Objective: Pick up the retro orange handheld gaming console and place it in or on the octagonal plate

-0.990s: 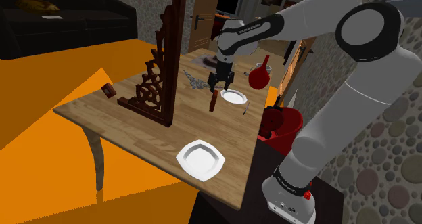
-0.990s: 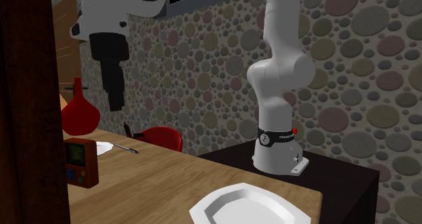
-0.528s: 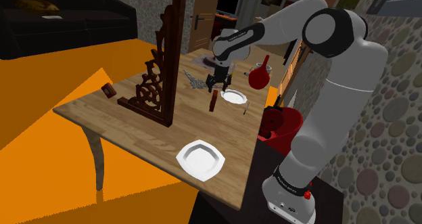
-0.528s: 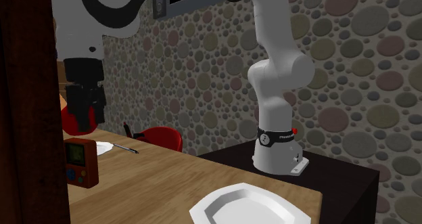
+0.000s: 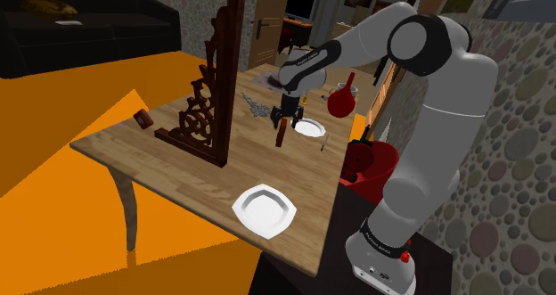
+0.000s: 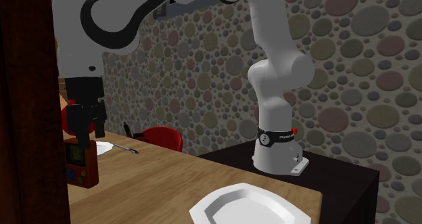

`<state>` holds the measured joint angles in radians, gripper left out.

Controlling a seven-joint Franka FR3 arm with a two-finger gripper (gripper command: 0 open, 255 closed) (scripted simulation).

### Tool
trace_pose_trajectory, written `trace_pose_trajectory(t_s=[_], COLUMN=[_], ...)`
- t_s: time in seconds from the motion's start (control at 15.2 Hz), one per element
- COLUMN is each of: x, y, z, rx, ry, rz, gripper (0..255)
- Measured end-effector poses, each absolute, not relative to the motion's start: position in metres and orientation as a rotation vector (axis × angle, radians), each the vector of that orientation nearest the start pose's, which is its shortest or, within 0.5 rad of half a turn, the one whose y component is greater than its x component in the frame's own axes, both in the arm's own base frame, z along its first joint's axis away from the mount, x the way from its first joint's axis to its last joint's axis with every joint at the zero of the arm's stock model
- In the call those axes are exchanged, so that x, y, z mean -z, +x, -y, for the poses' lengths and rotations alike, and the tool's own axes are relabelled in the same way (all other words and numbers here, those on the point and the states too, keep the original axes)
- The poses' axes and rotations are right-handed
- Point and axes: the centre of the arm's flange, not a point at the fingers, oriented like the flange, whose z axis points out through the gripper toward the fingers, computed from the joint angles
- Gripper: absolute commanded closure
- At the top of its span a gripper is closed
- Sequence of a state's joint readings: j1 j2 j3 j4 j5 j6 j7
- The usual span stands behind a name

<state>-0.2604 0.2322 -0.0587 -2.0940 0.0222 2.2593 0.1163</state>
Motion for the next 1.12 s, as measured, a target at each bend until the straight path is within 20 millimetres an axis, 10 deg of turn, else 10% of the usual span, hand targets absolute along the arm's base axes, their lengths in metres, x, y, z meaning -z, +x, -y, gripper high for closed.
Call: trace_pose_trajectory(t_s=[0.4,0.46,1.12], x=[-0.3018,-0.3018,-0.3024], y=[0.5410,0.5410,0.5412], z=[0.1775,0.1775,0.1771], rx=[-0.102,-0.102,-0.101], ry=[-3.051,-3.051,-3.052], rz=[-0.697,-0.697,-0.696], gripper=[0,255,255])
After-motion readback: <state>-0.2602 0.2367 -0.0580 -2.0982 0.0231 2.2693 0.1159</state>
